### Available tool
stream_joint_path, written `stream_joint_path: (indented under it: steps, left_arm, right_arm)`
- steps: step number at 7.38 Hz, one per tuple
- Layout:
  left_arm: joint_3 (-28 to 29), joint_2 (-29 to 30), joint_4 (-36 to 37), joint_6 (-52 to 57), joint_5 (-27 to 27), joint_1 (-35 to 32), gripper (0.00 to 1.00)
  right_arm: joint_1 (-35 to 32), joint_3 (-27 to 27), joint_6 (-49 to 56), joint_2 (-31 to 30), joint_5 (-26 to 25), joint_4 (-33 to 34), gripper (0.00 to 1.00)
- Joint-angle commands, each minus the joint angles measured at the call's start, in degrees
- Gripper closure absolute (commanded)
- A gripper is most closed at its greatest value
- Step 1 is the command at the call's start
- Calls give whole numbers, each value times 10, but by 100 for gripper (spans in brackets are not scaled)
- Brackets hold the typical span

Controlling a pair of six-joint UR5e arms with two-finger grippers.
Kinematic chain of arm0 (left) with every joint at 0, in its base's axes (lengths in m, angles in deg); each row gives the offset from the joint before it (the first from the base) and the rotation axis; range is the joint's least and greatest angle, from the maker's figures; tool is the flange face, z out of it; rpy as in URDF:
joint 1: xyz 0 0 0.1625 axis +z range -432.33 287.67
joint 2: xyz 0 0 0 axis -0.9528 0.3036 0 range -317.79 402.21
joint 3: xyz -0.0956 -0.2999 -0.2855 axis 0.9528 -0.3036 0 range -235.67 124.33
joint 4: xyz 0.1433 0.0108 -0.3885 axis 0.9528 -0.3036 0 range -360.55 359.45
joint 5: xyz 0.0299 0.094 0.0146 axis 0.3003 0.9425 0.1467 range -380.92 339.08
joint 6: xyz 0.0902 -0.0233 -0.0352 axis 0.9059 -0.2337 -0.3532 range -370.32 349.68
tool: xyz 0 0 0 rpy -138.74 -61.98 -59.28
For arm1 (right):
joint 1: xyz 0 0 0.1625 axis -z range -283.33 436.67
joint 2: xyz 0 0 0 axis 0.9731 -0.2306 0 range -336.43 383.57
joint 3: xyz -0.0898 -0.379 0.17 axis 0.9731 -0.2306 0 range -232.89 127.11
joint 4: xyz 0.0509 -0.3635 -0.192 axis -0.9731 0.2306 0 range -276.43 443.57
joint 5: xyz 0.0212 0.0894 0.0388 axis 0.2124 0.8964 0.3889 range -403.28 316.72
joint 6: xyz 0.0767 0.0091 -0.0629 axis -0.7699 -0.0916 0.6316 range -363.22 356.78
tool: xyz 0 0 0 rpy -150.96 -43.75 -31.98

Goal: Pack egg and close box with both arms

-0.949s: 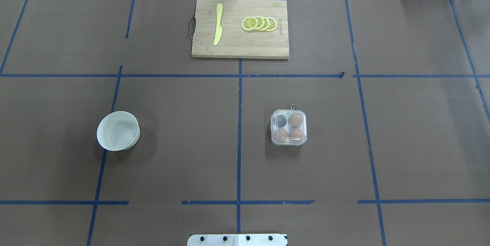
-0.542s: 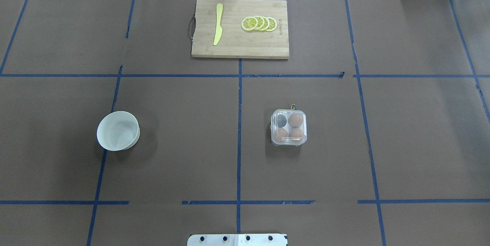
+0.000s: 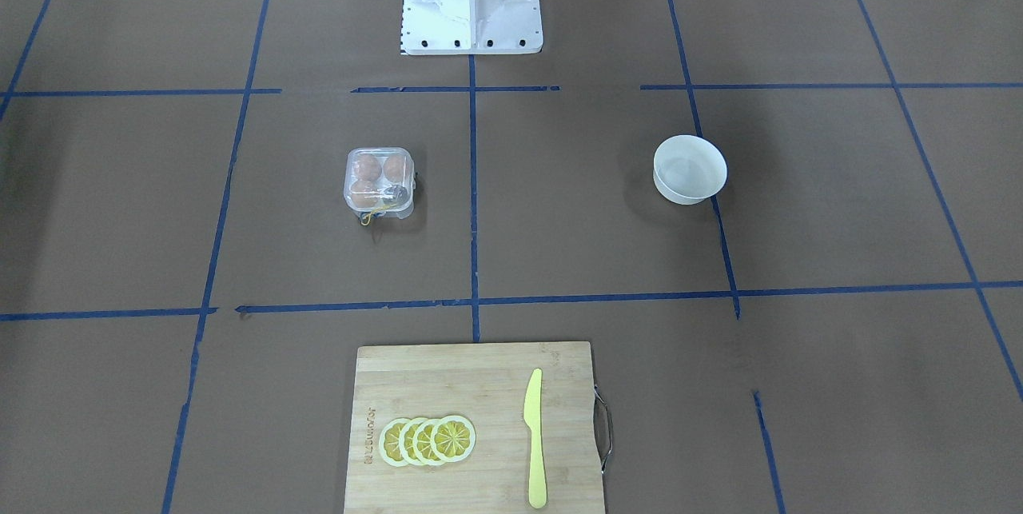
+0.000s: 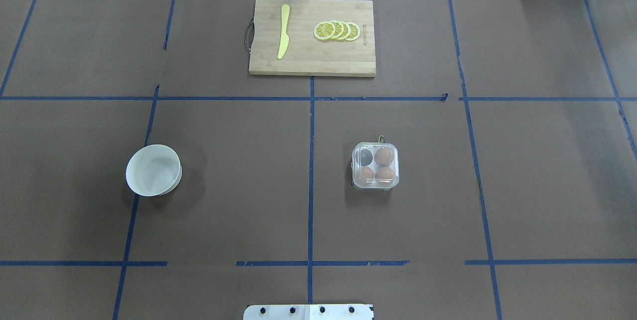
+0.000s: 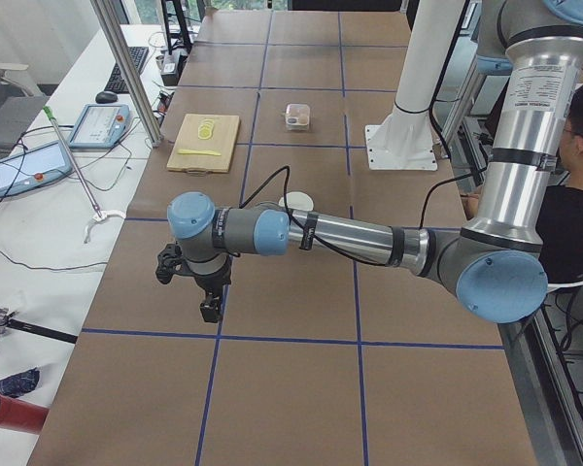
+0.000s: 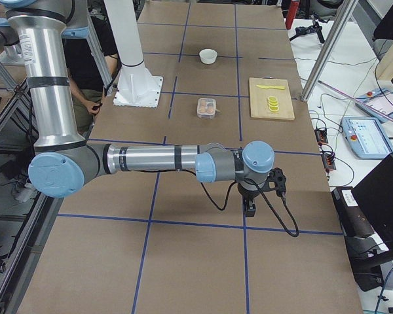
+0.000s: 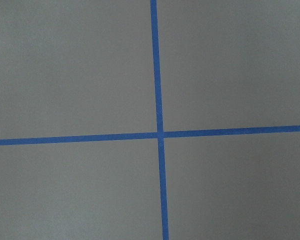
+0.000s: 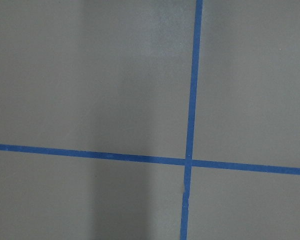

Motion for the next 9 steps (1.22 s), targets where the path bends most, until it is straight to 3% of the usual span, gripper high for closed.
stream_joint_path:
  steps: [1, 4, 6, 9]
  left_arm:
    - [0, -1, -20, -2, 1, 0, 0]
    - [-2, -24, -23, 0, 0, -1, 0]
    - [-47, -57, -23, -6, 0, -1, 0]
    - [-55, -67, -22, 0, 2, -2, 0]
  right_arm:
    - [2, 0, -1, 1, 0, 0, 0]
    - [16, 10, -23, 1, 0, 0, 0]
    - [18, 11, -25, 1, 1, 0, 0]
    - [30, 12, -37, 1, 4, -1, 0]
